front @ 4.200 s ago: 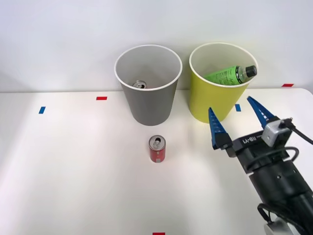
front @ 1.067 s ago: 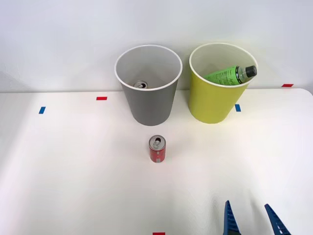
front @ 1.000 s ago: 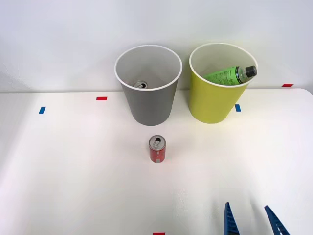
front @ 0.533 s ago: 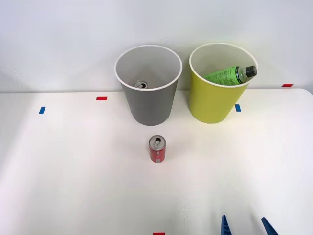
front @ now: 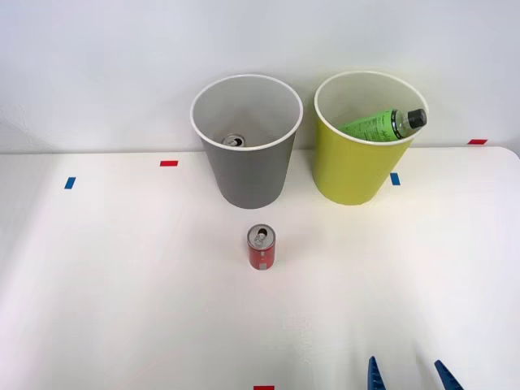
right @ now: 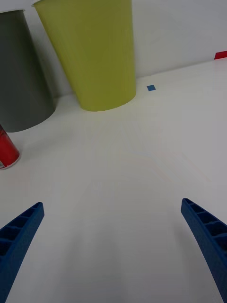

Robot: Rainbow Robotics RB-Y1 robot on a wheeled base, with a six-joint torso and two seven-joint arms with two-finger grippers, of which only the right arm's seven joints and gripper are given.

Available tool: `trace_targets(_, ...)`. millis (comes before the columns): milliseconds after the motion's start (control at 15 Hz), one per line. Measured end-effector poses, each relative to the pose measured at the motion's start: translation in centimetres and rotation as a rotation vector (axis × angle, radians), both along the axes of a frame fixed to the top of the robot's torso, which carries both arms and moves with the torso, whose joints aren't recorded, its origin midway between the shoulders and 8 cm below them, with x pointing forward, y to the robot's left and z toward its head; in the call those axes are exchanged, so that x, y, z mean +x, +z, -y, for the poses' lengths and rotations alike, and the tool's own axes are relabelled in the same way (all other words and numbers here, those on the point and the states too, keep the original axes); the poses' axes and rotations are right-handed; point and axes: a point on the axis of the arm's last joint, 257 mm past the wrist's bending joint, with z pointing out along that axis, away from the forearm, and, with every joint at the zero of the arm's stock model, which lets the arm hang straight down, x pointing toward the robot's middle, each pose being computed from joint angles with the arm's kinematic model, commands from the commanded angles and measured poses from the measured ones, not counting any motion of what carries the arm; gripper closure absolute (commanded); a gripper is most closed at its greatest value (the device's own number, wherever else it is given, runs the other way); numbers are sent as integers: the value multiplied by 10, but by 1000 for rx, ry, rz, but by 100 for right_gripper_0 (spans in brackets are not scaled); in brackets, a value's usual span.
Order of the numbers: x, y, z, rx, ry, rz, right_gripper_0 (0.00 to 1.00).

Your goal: Put cans in the gray bin, plastic bottles in the light green bin

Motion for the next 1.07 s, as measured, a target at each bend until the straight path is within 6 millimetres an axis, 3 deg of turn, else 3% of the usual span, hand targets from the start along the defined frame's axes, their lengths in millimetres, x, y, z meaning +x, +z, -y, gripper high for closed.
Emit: trace_targets(1067, 0, 0, 0, 0, 0, 0, 0)
